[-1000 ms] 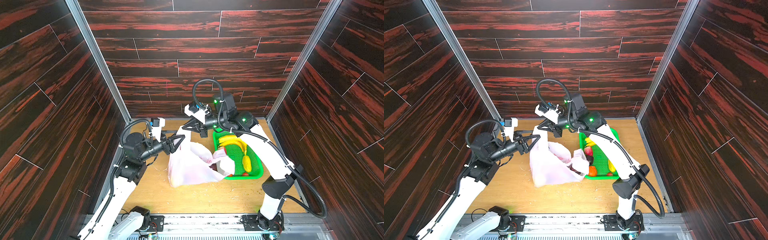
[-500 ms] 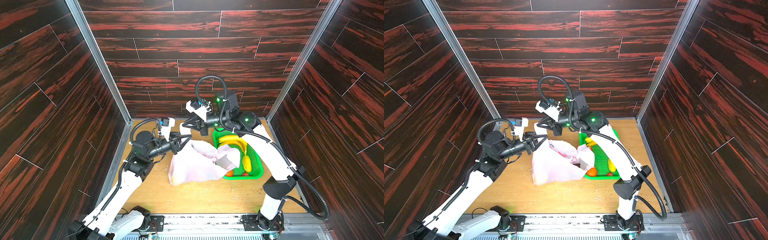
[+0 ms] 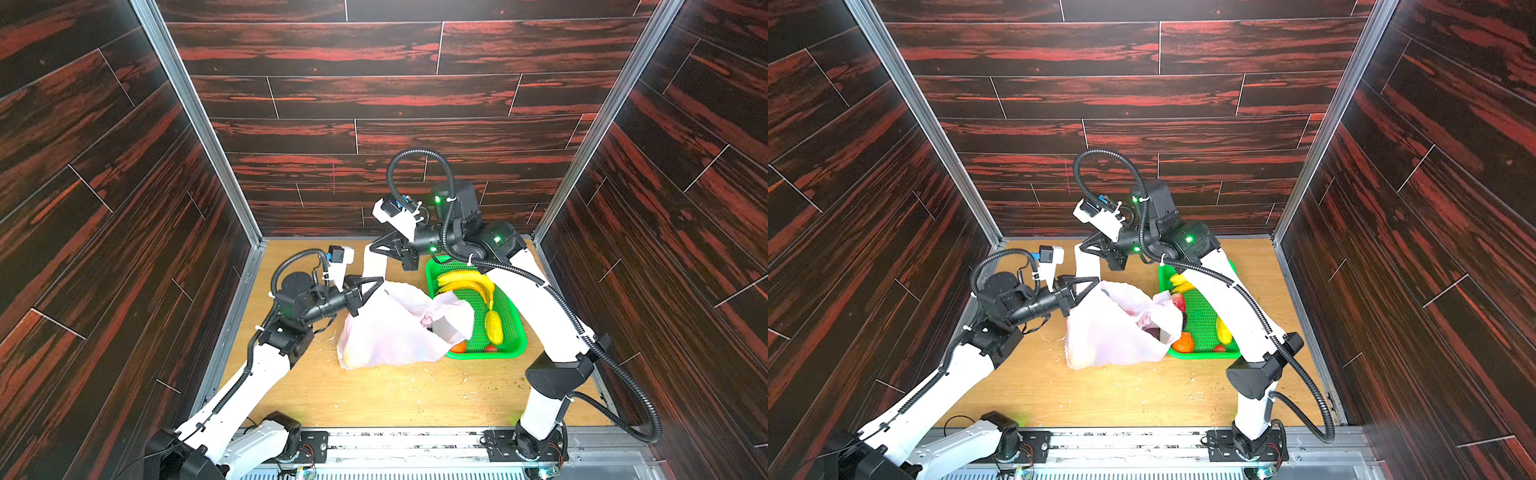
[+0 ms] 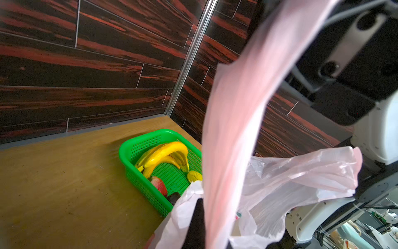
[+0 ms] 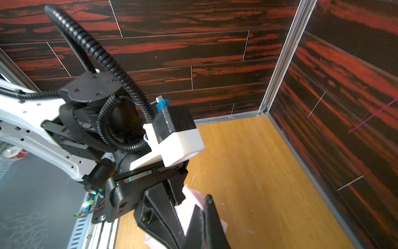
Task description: Place the fake fruits into the plastic bag and tie a complex knot
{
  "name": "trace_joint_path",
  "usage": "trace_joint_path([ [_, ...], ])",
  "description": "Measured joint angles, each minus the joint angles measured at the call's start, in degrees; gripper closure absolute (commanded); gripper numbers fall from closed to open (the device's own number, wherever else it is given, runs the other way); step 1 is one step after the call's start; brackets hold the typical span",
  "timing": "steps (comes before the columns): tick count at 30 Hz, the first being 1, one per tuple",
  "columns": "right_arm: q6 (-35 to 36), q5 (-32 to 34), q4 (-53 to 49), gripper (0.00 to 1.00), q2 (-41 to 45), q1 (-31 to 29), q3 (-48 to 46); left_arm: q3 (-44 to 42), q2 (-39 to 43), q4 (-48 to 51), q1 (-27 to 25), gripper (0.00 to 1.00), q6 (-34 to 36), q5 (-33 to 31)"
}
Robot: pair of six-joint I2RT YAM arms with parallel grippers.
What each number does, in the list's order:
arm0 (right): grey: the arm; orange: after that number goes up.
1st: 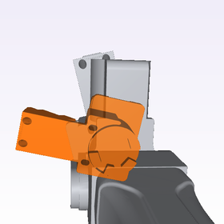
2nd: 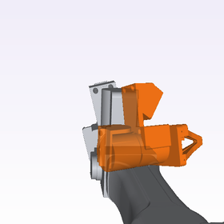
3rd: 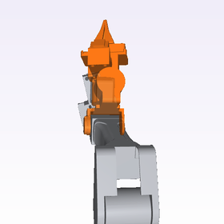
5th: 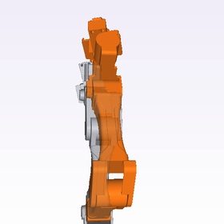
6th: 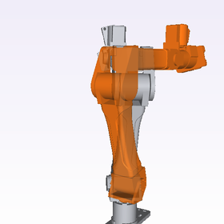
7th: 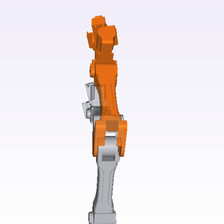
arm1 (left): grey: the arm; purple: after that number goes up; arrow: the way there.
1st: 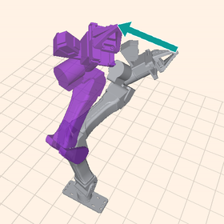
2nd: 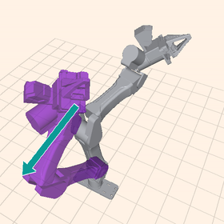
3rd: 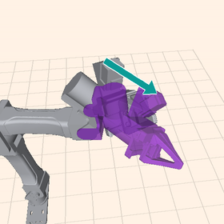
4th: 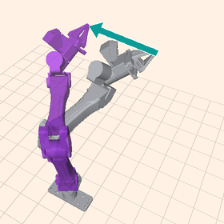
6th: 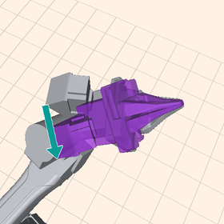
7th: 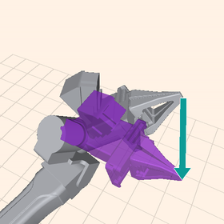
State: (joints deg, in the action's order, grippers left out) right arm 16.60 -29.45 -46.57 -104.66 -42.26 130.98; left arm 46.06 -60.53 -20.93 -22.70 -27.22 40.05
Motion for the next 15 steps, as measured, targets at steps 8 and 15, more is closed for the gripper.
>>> trace_joint_path([
  [8,2.5,-10.6,6.0,0.18,7.9,7.7,-11.5,-3.0,-0.2,-1.3,-0.2,1.00,-1.3,3.3],
  [15,5.6,-16.0,12.6,0.14,13.1,6.1,-22.1,-3.0,0.3,-1.7,-0.2,1.00,-1.1,7.0],
])
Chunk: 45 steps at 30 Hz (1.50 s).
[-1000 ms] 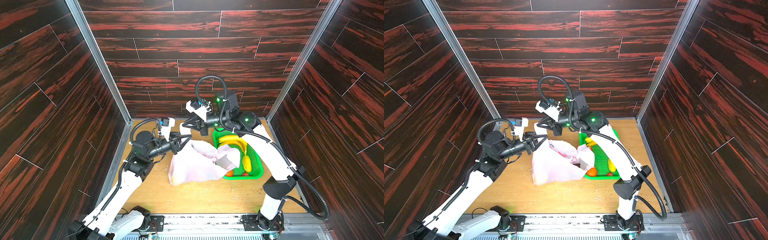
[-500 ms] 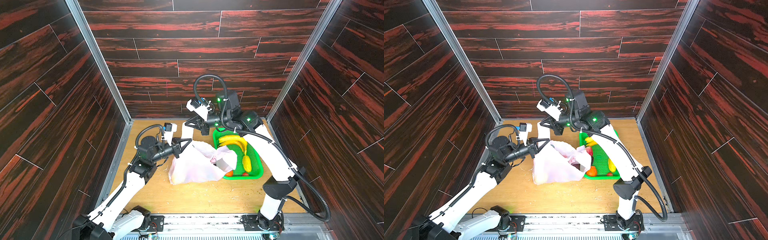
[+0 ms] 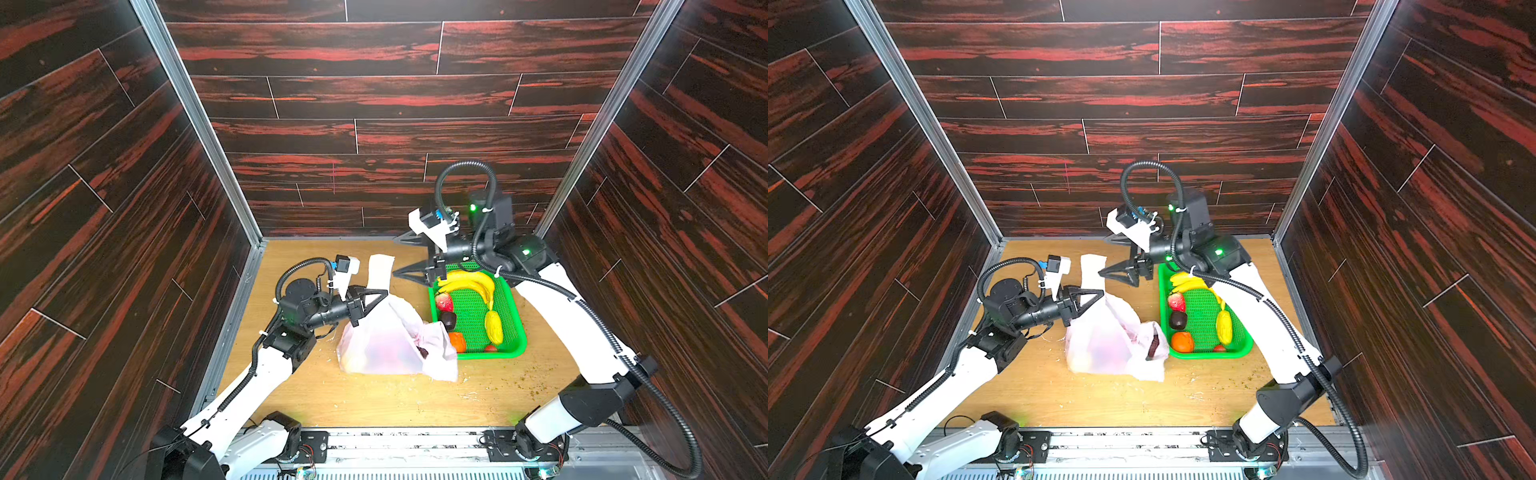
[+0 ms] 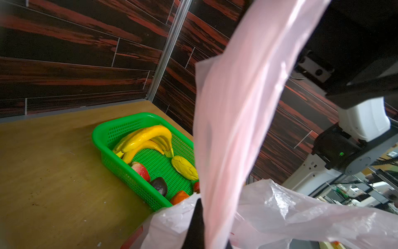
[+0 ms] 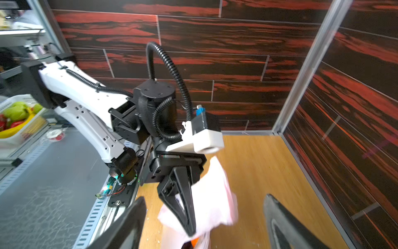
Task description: Place the fake fruits into the plastic bag and tie a complex knot
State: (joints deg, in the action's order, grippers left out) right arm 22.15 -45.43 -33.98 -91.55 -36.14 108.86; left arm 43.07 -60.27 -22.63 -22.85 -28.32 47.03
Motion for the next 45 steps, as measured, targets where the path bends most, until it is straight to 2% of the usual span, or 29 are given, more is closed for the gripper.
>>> trace_joint_path([
  [3,0.4,-1.0,1.6,0.15,-1.7,-0.9,-0.2,0.0,0.7,-0.3,0.0,1.00,0.2,1.0],
  [7,-0.1,-2.3,3.4,0.27,-4.2,-2.2,-0.2,0.0,1.0,-1.0,0.0,1.00,0.5,1.9],
  [8,-0.3,-2.7,3.9,0.35,-4.8,-2.5,-0.2,0.0,1.0,-1.1,0.0,1.00,0.5,2.1],
  [10,-0.9,-3.4,4.7,0.60,-5.6,-2.8,-0.2,0.0,1.0,-1.1,0.0,1.00,0.5,2.3],
  [12,-1.4,-4.3,4.9,0.89,-6.0,-3.1,-0.2,0.0,1.0,-1.2,0.0,1.00,0.5,2.3],
  [13,-1.6,-4.6,4.9,1.00,-6.0,-3.1,-0.2,0.0,1.0,-1.2,0.0,0.98,0.5,2.3],
  [16,-2.1,-4.9,4.6,1.00,-6.0,-3.1,0.0,-0.3,1.0,-1.4,0.0,0.91,0.6,1.5],
  [27,-5.3,-0.2,1.4,1.00,-6.6,-1.4,5.2,-6.3,1.0,-5.7,0.0,0.88,0.2,-1.9],
  [37,-6.1,1.2,0.4,1.00,-7.7,-1.1,6.2,-11.2,3.1,-7.7,0.0,0.87,-1.3,-3.5],
  [39,-6.1,1.2,0.4,1.00,-7.7,-1.0,6.2,-11.2,3.9,-6.9,0.0,0.81,-1.1,-3.9],
  [43,-6.1,1.0,0.6,1.00,-7.7,-1.0,6.6,-9.9,6.1,-1.7,0.0,0.59,0.3,-5.0],
  [45,-6.1,0.9,0.7,1.00,-7.7,-0.8,6.8,-8.0,6.9,1.9,0.4,0.52,1.3,-5.9],
])
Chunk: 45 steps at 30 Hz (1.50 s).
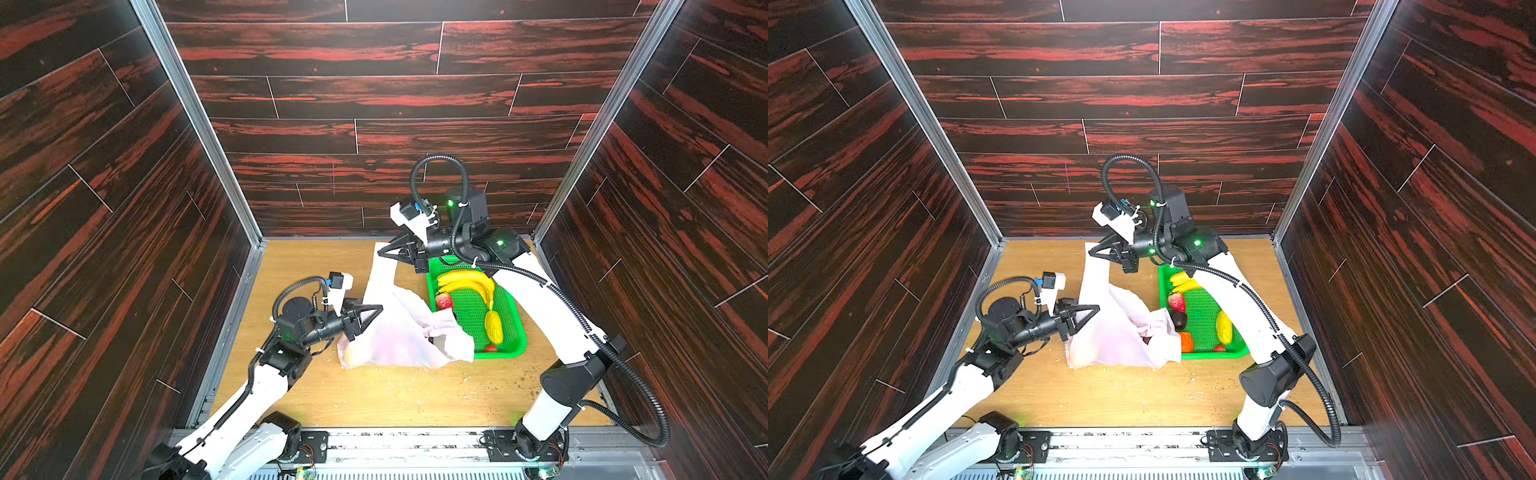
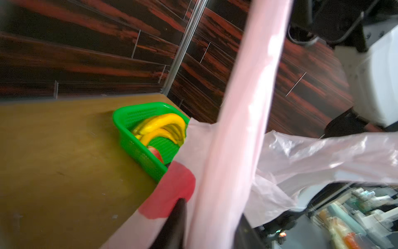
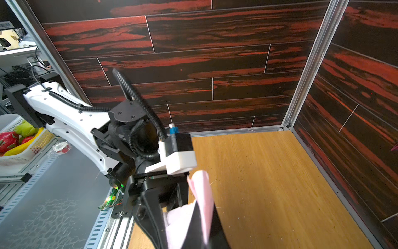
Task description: Place the fake fruits into the plastic bag and tie a complex knot
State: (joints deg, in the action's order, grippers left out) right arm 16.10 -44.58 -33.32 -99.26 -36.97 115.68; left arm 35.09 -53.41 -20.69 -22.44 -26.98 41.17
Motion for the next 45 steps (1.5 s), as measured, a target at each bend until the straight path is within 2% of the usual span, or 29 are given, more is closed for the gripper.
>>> trace_joint_path([
  [2,0.0,0.0,0.1,1.00,0.0,0.1,0.1,2.3,0.7,3.0,0.7,0.45,0.8,-0.8],
  [4,0.0,0.0,0.2,1.00,0.0,0.2,0.1,4.5,1.0,4.7,1.5,0.42,1.5,-1.3],
  [8,0.0,-0.7,0.3,1.00,0.0,0.2,0.1,8.8,-0.5,6.1,2.2,0.40,2.3,-1.0],
  [13,-0.6,-1.0,0.3,1.00,0.0,0.2,0.1,12.0,-6.3,3.6,2.2,0.41,1.0,1.9],
  [16,-1.1,-0.5,0.4,1.00,0.0,0.2,0.1,12.0,-8.5,1.7,1.8,0.49,-0.2,3.4],
  [17,-1.1,-0.4,0.4,1.00,0.0,0.2,0.1,12.0,-8.9,1.5,1.7,0.54,-0.5,3.7],
  [19,-1.7,0.1,0.4,0.99,0.0,0.2,0.2,12.0,-9.0,1.0,1.2,0.71,-0.6,4.0],
  [22,-2.5,0.9,-0.1,0.82,0.0,0.3,1.0,12.1,-9.0,0.2,0.7,0.94,-0.4,4.4],
  [24,-3.1,1.2,-0.5,0.70,0.0,0.8,1.9,12.1,-9.0,0.2,0.5,1.00,0.0,4.4],
  [28,-3.4,1.3,-0.5,0.51,1.5,4.4,0.9,12.1,-9.0,1.0,0.5,1.00,0.9,3.5],
  [33,-4.3,1.1,1.2,0.28,12.9,13.7,-14.3,12.1,-9.0,1.9,1.4,1.00,1.0,2.7],
  [38,-5.0,0.1,5.1,0.20,29.7,22.3,-29.2,12.0,-9.0,1.5,3.6,1.00,-0.2,2.5],
  [45,-5.6,-2.8,11.2,0.12,49.2,29.0,-44.8,11.5,-9.2,0.9,6.3,1.00,-2.1,2.3],
])
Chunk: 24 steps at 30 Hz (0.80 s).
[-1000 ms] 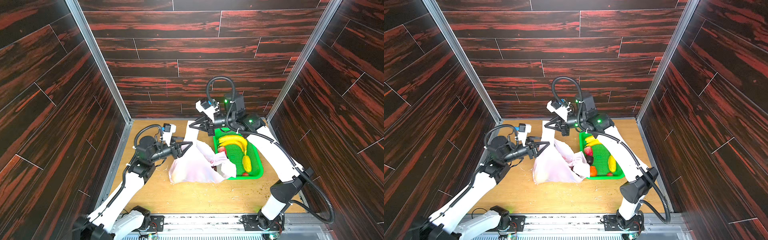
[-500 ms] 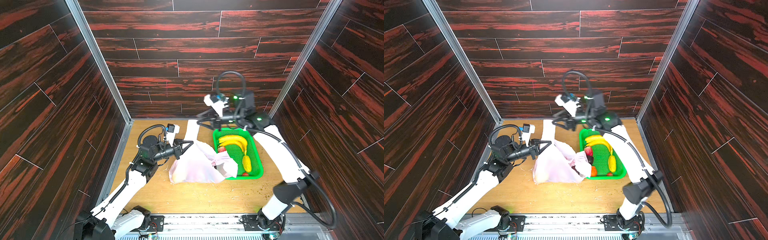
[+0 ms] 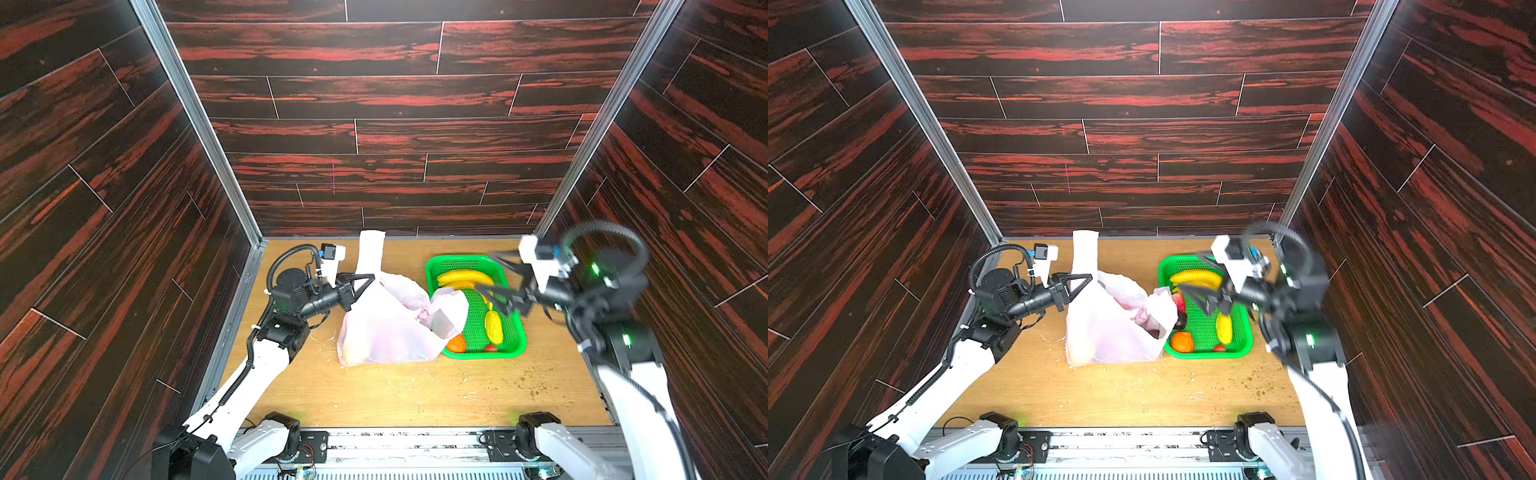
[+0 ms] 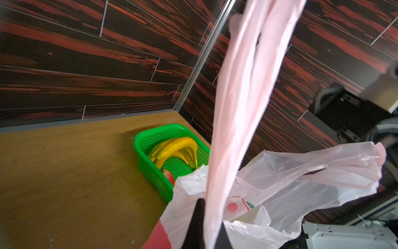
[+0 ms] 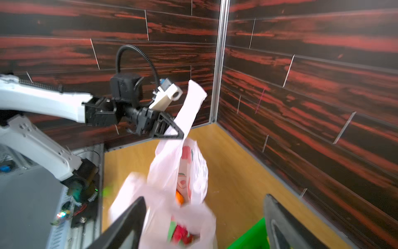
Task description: Place the fake fruits into the plastic bag and tie a complex knot
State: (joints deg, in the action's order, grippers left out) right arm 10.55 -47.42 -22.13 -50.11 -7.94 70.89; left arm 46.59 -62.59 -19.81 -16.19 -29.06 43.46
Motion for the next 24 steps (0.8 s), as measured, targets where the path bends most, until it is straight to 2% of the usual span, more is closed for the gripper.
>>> trace_joint_path([
  [7,0.8,-4.3,3.0,0.08,6.8,1.1,-10.0,-0.7,0.0,-0.8,0.5,1.00,-0.8,0.0],
  [11,0.2,-8.6,5.4,0.12,6.3,1.1,-13.3,-0.7,-0.1,-1.3,0.5,1.00,-1.0,0.0],
  [17,-3.7,-12.7,11.1,0.13,3.5,-0.6,-18.3,-0.7,-0.1,-1.3,0.5,1.00,-1.2,0.1],
  [20,-5.0,-12.8,13.3,0.17,2.2,-3.2,-18.9,-0.7,-0.1,-1.4,0.5,1.00,-1.2,0.2],
  [24,-5.2,-11.7,14.4,0.35,-0.9,-7.9,-17.9,-0.7,-0.1,-1.5,0.5,1.00,-1.4,0.5],
])
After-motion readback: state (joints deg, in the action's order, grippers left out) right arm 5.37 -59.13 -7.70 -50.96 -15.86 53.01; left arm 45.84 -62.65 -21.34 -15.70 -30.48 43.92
